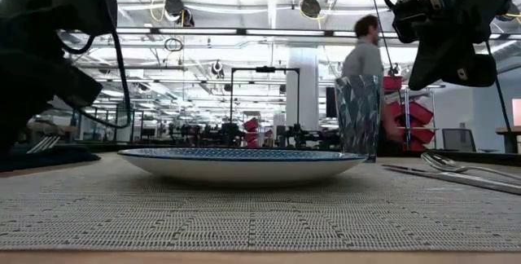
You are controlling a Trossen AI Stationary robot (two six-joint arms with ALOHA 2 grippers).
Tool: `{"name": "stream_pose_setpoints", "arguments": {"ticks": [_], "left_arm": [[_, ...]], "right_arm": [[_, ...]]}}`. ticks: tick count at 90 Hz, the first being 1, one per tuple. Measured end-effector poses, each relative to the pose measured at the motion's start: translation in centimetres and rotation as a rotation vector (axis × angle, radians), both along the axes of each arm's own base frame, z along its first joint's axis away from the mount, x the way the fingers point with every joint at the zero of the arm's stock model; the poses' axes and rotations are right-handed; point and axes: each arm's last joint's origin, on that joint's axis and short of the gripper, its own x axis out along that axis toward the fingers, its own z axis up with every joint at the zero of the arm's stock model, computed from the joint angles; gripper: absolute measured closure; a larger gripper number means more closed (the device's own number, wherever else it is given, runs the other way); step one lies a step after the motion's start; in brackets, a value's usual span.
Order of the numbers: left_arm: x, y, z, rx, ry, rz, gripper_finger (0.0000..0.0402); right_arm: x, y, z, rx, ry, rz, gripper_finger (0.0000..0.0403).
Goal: Set table place
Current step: Adjust the gray placemat
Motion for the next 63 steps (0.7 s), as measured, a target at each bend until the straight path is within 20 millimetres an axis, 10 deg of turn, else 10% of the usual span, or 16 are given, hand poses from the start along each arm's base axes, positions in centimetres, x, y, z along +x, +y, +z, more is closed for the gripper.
{"name": "stream_pose_setpoints", "arguments": {"ticks": [63], "left_arm": [[0.9, -1.3, -0.1, -0.062, -0.064, 0.026, 0.0341]], "right_arm": [[0.0, 0.0, 0.0, 0.000, 0.000, -0.001, 0.0403]]}}
